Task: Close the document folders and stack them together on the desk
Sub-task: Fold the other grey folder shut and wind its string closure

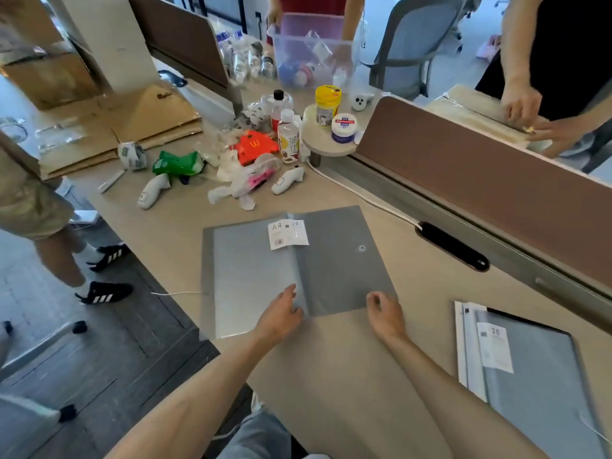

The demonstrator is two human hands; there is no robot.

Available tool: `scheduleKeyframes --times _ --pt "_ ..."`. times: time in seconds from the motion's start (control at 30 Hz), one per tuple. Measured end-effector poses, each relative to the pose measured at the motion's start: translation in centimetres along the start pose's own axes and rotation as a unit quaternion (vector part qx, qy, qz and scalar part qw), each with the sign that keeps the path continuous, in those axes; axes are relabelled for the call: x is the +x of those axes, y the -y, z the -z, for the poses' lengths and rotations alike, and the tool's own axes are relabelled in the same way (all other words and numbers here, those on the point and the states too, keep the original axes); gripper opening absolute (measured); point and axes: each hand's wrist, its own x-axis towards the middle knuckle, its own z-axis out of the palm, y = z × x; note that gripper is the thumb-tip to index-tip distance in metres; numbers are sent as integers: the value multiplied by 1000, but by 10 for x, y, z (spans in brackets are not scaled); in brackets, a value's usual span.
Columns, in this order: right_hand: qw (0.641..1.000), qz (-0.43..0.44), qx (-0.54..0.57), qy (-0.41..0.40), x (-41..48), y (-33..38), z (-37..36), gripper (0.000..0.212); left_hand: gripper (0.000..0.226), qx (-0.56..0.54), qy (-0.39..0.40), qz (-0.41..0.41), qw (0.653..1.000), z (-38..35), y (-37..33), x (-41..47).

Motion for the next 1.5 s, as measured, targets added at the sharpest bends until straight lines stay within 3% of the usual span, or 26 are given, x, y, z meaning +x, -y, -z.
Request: scheduleKeyframes --times 0.23,0.33,0.6,0.77,0.9,1.13,1.3,1.4,1.5 --pt "980 -191 0 -54 64 13 3 44 62 131 20 -99 986 52 31 56" --pt "979 -195 -28 -53 68 17 -9 50 62 171 15 -137 976 63 46 78" --pt "976 -198 -66 -64 66 27 -14 72 70 212 27 -134 967 56 54 90" --pt "972 -218 -43 -70 69 31 -3 54 89 184 22 -99 978 48 44 84" --pt "970 -241 -4 -42 66 22 1 54 107 154 25 -50 986 40 32 78" --pt "969 -244 46 -15 47 5 2 31 126 47 23 33 998 31 21 69" --pt "972 -236 0 16 34 -1 -1 37 126 43 6 51 998 25 20 65" --pt "966 -259 -6 17 28 1 -6 54 127 67 18 52 996 19 24 59" --pt "972 -235 -12 7 26 3 -6 35 128 128 34 31 991 11 26 51"
